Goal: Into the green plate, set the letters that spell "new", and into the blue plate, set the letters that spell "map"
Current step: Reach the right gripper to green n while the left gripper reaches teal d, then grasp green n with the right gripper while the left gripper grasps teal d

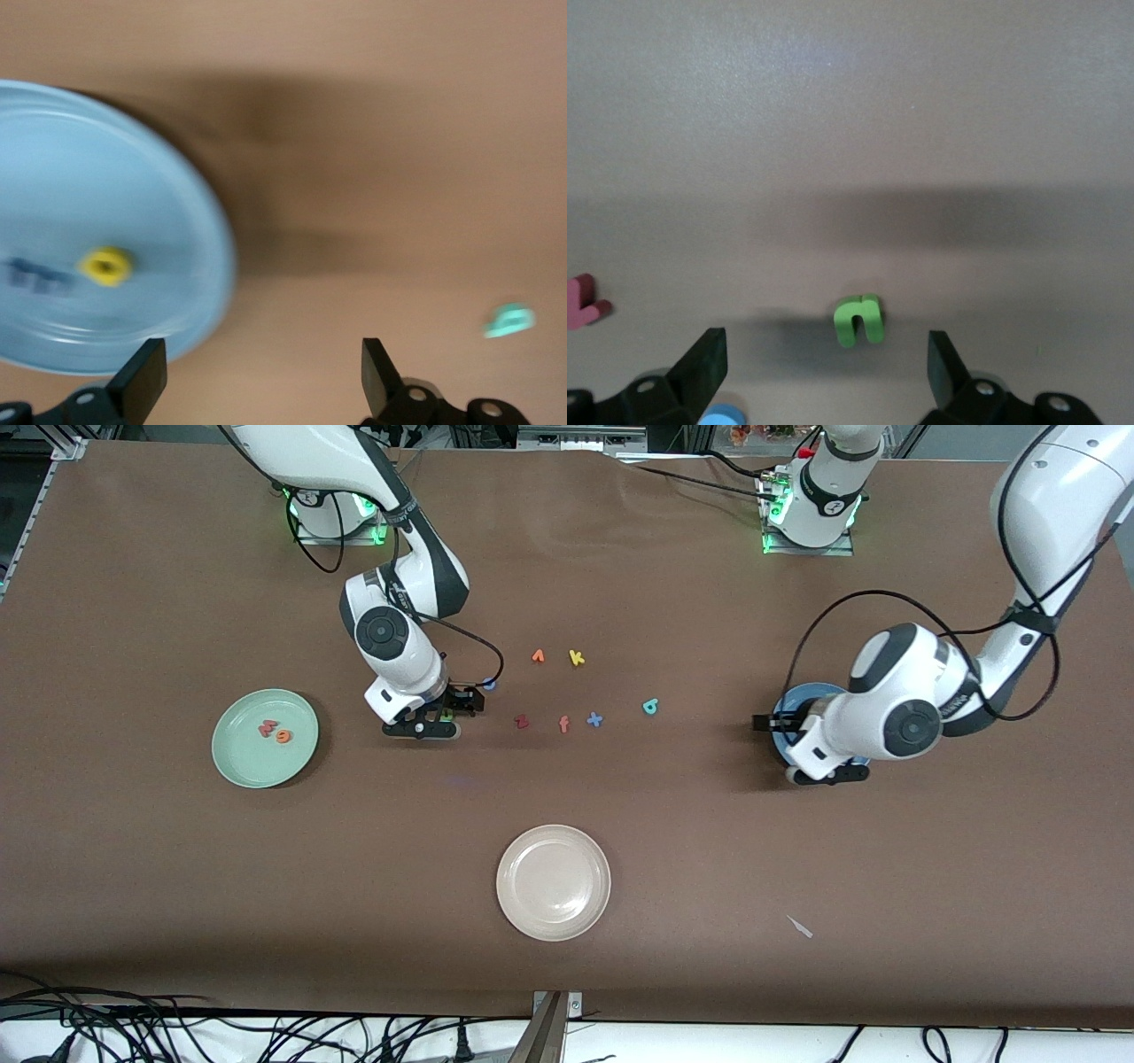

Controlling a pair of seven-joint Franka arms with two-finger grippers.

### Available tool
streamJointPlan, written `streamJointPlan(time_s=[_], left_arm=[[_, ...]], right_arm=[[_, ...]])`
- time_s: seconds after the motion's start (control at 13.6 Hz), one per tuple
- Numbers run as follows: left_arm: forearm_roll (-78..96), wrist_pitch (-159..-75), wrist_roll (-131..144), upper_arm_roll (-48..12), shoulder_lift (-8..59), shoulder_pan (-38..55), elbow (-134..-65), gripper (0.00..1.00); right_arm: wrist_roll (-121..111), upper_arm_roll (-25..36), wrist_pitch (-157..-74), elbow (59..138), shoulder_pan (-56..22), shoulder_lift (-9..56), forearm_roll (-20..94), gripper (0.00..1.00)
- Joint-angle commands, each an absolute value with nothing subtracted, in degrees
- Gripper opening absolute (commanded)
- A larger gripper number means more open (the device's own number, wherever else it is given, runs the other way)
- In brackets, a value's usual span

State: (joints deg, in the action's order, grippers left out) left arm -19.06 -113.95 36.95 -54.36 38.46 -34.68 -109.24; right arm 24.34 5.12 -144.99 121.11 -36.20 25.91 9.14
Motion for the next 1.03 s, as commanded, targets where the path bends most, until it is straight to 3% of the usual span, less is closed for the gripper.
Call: streamJointPlan(time_s=[0.0, 0.29, 0.59, 0.81, 0.96], left_arm=[[-17.8, -121.1, 47.4, -53.6, 39.0, -27.0, -109.2, 0.91], [-17.8, -129.7, 54.5, -48.8, 40.4, -17.1, -109.2, 0.89], [-17.8, -131.5, 57.8, -41.7, 40.7, -7.2, -109.2, 0.87], [-17.8, -132.4, 59.8, -41.3, 41.7, -5.7, -109.4, 0.79], [-18.2, -132.4, 60.6, -41.2, 42.3, -5.0, -109.6, 0.76]], right_arm=[[21.6, 5.3, -151.1, 125.1, -36.7, 25.6, 8.5, 1.00], [20.6, 5.3, -153.3, 126.7, -36.7, 25.6, 8.6, 0.95], [20.5, 5.3, -153.2, 126.7, -36.8, 25.7, 8.6, 0.67], [20.6, 5.3, -153.3, 126.3, -37.0, 26.3, 8.6, 0.50], [20.6, 5.3, -153.3, 126.3, -37.2, 26.5, 8.6, 0.26]])
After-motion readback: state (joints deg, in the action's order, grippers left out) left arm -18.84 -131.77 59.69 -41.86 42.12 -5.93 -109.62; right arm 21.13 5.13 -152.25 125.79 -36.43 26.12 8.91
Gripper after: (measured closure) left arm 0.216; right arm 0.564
